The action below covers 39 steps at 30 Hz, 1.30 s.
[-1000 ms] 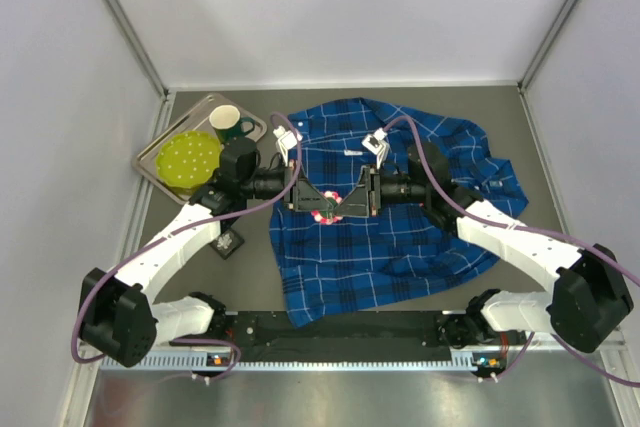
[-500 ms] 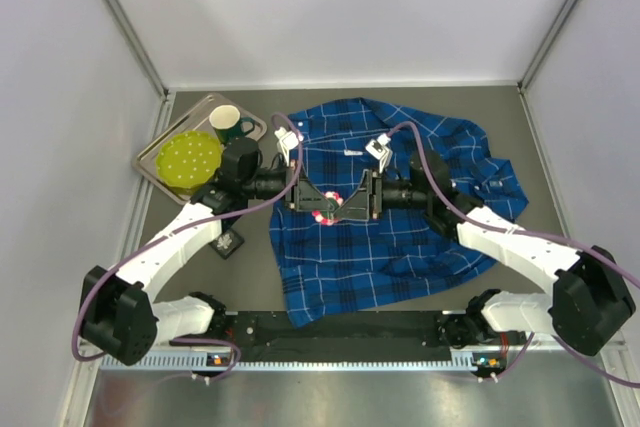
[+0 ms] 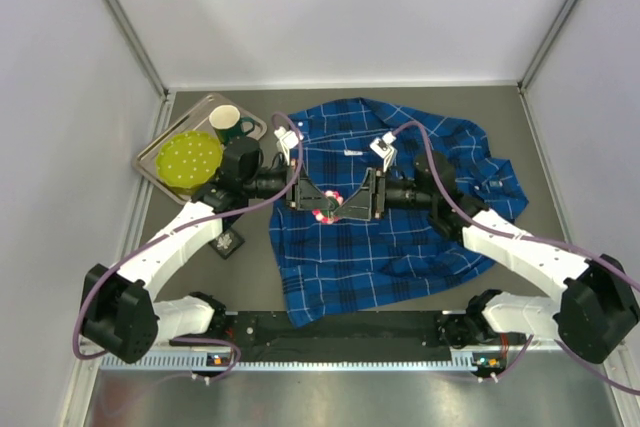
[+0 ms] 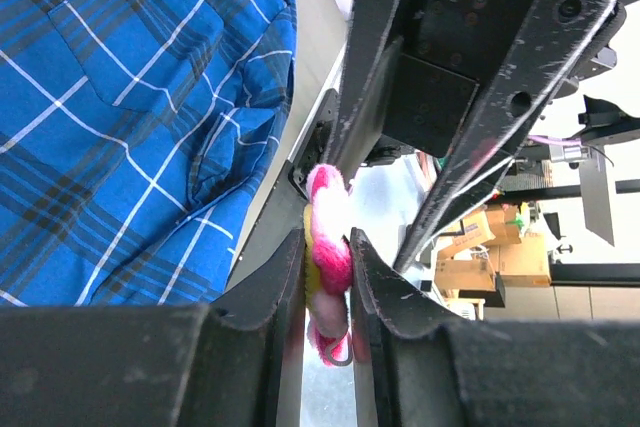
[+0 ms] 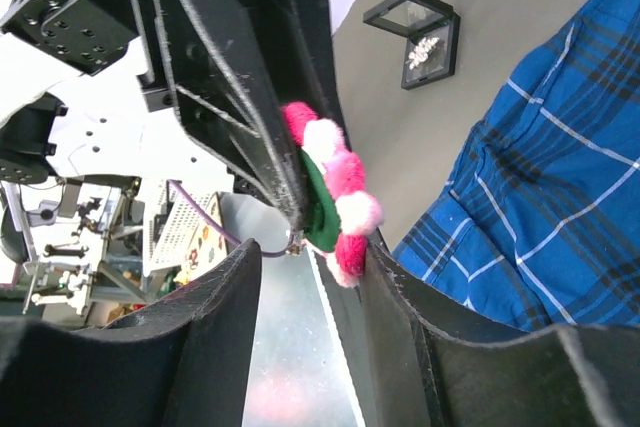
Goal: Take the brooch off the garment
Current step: Pass from the right arm to the left, then close the brooch securely.
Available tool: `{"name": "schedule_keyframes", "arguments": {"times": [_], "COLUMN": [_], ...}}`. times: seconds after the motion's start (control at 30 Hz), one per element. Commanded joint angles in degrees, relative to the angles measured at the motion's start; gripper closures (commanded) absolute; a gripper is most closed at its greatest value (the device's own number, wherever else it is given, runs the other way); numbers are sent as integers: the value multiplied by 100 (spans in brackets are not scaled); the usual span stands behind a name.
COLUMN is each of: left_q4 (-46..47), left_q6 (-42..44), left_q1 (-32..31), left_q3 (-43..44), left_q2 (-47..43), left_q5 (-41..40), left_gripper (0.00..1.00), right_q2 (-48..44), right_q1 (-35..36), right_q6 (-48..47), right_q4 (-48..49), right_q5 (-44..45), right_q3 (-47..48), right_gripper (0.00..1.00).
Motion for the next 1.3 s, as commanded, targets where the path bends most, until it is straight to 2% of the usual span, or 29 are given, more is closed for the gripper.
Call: {"name": "schedule_keyframes", "arguments": {"times": [0.0, 0.07, 0.4, 0.67, 0.77, 0.87, 0.9, 0.93, 0.97, 1.03, 1.1, 1.2, 1.23, 1.27], "left_q4": [44, 44, 334, 404, 457, 501, 518, 545, 623, 834, 992, 1002, 1002, 1028], "left_q6": [-8, -17, -228, -263, -298, -307, -307, -324, -333, -455, -483, -474, -491, -509], "left_q1": [11, 11, 3, 3, 3, 3, 3, 3, 11, 3, 11, 29, 38, 47], "left_q3": [205, 214, 135, 99, 64, 47, 38, 29, 20, -15, -24, 3, 11, 3], "left_q2": [-35, -43, -61, -52, -87, -96, -88, -105, -131, -193, -298, -369, -377, -386], "left_q5": [-40, -5, 100, 171, 223, 302, 320, 355, 381, 452, 417, 347, 338, 338], "left_gripper": [92, 91, 92, 92, 91, 91, 91, 91, 86, 79, 66, 57, 45, 40], "right_q2": [-323, -324, 54, 221, 292, 345, 362, 371, 354, 301, 266, 266, 257, 265], "right_q1": [-3, -3, 173, 190, 190, 208, 217, 217, 208, 208, 208, 208, 208, 199], "right_q6": [-114, -246, -88, -53, -45, -71, -71, -88, -97, -124, -150, -19, 8, 26], "right_q4": [149, -133, 376, 473, 482, 482, 491, 482, 473, 517, 622, 911, 956, 983], "right_q5": [62, 142, 150, 133, 133, 159, 151, 142, 142, 116, 63, -51, -86, -87], "right_q3": [96, 175, 290, 342, 412, 439, 448, 439, 396, 325, 202, 88, 61, 52], "right_gripper": [56, 56, 68, 66, 69, 78, 92, 97, 100, 100, 100, 100, 100, 100]}}
